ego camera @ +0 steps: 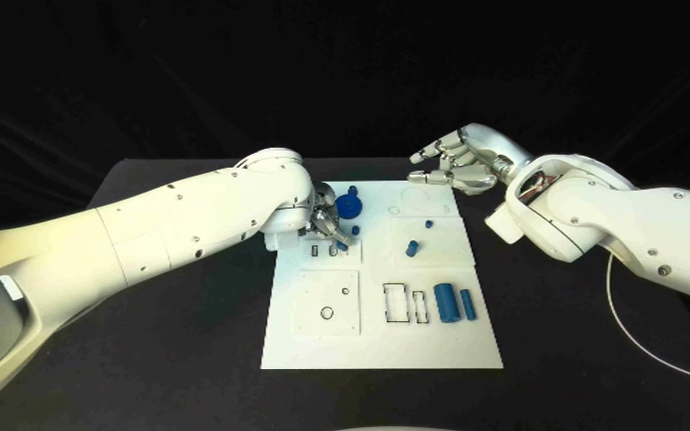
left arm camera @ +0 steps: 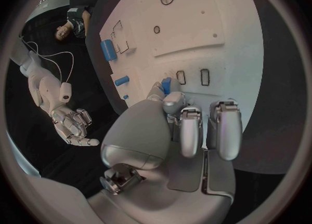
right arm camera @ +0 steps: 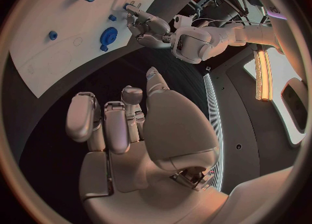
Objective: Assemble the parts on the task board
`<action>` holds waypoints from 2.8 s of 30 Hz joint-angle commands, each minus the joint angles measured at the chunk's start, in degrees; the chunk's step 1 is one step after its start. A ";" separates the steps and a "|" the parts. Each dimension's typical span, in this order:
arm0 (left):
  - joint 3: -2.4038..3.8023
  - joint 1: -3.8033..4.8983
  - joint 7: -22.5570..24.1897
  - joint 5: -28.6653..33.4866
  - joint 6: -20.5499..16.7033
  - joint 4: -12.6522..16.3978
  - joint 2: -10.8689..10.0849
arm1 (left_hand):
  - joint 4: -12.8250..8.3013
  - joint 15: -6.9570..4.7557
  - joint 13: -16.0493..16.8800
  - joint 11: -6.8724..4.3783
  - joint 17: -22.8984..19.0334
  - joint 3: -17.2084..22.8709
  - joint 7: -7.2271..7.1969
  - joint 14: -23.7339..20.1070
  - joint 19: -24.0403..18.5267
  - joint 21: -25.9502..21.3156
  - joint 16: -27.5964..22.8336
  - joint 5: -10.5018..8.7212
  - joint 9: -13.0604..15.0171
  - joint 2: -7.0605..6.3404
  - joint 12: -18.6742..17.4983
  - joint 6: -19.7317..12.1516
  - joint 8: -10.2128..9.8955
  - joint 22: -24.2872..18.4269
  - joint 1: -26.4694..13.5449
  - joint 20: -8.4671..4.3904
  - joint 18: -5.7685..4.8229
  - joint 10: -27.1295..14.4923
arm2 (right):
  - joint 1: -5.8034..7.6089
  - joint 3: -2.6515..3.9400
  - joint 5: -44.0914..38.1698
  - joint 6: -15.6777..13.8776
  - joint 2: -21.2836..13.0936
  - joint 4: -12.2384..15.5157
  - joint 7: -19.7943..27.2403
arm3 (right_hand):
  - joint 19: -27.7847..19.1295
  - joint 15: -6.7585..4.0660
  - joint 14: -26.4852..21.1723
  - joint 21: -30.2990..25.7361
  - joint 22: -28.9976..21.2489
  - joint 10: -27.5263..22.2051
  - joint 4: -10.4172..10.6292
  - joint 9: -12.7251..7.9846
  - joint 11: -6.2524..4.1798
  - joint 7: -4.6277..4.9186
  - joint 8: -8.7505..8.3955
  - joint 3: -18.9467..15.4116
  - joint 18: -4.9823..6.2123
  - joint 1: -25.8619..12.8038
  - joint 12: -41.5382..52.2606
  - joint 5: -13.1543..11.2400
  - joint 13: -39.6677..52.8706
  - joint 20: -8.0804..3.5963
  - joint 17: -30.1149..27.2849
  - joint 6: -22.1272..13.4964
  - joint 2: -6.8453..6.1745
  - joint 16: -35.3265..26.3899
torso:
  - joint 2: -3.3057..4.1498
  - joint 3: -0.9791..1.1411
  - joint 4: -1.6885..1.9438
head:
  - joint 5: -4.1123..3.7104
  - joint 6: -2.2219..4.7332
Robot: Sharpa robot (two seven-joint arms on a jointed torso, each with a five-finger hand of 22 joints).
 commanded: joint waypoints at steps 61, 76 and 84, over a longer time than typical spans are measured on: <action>-1.29 -1.65 0.55 -1.43 -2.02 4.14 -4.56 | -10.38 0.20 0.65 -0.09 15.06 43.87 0.22 6.02 4.17 -0.24 0.17 4.56 6.62 -16.14 0.04 0.78 2.52 10.75 -15.27 0.24 -0.64 2.28 | -0.08 -0.26 -1.00 1.69 0.38 -0.23 -0.04 | -0.18 -0.17 2.52 -0.24 0.00 0.19 0.21 0.03 -0.18 0.01 0.07 -0.88 0.49 0.01 0.48 0.57 -0.03 0.02 0.04 0.58 0.47 -0.22 | 0.01 0.09 0.07 | 0.70 -0.09; -1.41 -1.64 0.54 -1.62 -1.31 3.37 -3.62 | -8.70 -0.37 1.94 -0.84 15.06 38.47 -0.84 6.02 4.25 -0.21 0.17 4.50 6.80 -15.98 1.23 2.68 2.37 10.95 -20.91 -0.23 -0.67 3.69 | -0.08 -0.27 -1.00 1.78 0.37 -0.18 -0.12 | -0.22 -0.17 2.51 -0.28 -0.07 0.18 0.26 0.03 -0.18 0.01 0.06 -0.96 0.51 -0.02 0.46 0.61 -0.07 0.01 -0.02 0.58 0.49 -0.27 | -0.01 0.13 0.04 | 0.63 -0.29; -1.42 -1.63 0.57 -2.17 -0.65 3.21 -3.34 | -6.66 -0.60 2.76 -1.08 15.06 32.89 -1.16 6.02 4.24 -0.35 0.17 4.43 6.31 -15.64 1.90 4.16 1.60 10.88 -23.97 -0.46 -0.65 4.19 | -0.08 -0.28 -1.00 1.82 0.32 -0.13 -0.14 | -0.19 -0.17 2.51 -0.27 -0.04 0.15 0.30 0.03 -0.18 0.01 0.06 -1.01 0.50 -0.04 0.40 0.63 -0.13 0.01 -0.02 0.59 0.50 -0.27 | -0.03 0.13 -0.02 | 0.63 -0.37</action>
